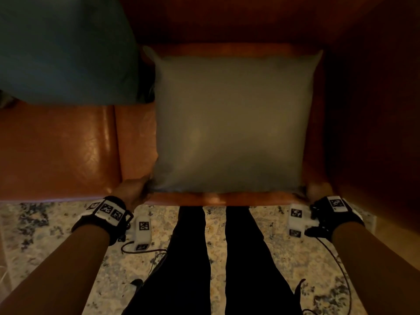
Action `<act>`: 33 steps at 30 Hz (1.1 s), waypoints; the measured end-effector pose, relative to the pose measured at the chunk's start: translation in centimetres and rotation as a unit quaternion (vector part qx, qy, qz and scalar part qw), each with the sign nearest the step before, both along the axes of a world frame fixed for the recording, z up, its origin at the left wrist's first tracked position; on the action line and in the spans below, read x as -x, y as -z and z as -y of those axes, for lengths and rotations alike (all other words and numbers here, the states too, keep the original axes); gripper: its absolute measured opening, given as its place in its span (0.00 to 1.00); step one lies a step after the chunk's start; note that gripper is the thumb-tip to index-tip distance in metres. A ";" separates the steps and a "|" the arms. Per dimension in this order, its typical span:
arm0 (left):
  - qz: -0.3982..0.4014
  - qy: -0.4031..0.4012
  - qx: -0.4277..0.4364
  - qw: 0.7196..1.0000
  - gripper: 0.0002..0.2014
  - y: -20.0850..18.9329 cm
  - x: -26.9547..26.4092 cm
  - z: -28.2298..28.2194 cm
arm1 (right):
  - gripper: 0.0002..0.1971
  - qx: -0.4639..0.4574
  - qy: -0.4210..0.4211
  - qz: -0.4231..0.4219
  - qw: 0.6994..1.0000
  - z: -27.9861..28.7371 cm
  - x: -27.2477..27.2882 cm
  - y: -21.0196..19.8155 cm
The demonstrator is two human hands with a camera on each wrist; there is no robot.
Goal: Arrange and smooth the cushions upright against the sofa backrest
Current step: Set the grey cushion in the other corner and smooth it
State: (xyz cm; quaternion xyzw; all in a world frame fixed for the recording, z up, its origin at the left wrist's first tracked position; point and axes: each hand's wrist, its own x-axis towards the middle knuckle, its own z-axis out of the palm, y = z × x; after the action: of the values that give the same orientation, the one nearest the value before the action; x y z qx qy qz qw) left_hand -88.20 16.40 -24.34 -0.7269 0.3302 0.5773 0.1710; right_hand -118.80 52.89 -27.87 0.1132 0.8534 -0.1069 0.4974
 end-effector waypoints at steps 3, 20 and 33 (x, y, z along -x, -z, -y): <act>-0.047 0.091 0.100 0.990 0.19 -0.9 2.4 0.3 | 0.47 0.074 0.173 -0.056 0.981 1.4 1.7 0.5; -0.074 0.153 0.123 0.978 0.53 4.3 1.1 -4.9 | 0.37 0.174 -0.109 -0.323 0.924 4.7 -3.3 -7.7; -0.194 0.780 0.382 0.457 0.43 -2.4 16.4 0.9 | 0.33 0.105 -0.339 -0.387 0.851 10.0 -4.3 -4.2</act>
State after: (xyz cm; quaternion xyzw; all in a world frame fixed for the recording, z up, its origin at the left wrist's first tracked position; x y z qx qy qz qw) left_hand -104.60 15.52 -21.91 -0.0276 0.9712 0.1452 0.1867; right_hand -114.52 42.89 -23.63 -0.2861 0.9462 -0.0557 0.1408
